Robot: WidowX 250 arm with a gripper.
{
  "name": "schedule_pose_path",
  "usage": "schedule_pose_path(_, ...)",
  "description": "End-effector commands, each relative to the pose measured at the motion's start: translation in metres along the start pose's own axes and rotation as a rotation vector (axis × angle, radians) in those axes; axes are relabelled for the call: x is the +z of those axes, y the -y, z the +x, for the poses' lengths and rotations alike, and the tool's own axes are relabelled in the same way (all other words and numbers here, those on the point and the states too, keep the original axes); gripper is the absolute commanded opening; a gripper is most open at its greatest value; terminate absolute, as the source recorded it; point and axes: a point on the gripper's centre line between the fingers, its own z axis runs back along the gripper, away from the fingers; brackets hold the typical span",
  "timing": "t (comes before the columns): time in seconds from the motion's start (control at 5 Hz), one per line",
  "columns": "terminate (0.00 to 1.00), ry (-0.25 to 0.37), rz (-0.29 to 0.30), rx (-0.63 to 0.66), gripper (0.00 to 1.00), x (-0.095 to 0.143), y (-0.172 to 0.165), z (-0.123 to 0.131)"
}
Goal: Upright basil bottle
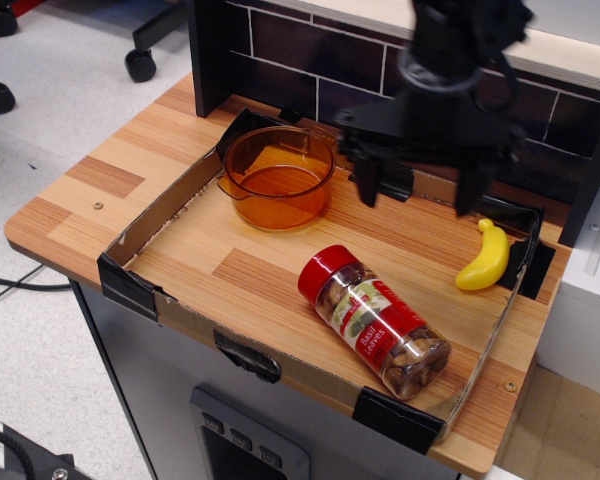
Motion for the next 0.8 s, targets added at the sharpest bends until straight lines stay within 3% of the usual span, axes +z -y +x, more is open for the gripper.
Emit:
schedule_pose_path(0.0, 0.00, 0.049, 0.055, 0.386, 1.00, 0.027, -0.031, -0.001)
schedule_pose_path(0.4, 0.00, 0.029, 0.113, 0.551, 1.00, 0.007, -0.044, -0.013)
schedule_pose_path(0.6, 0.00, 0.039, 0.083, 0.617, 1.00, -0.001, -0.045, -0.014)
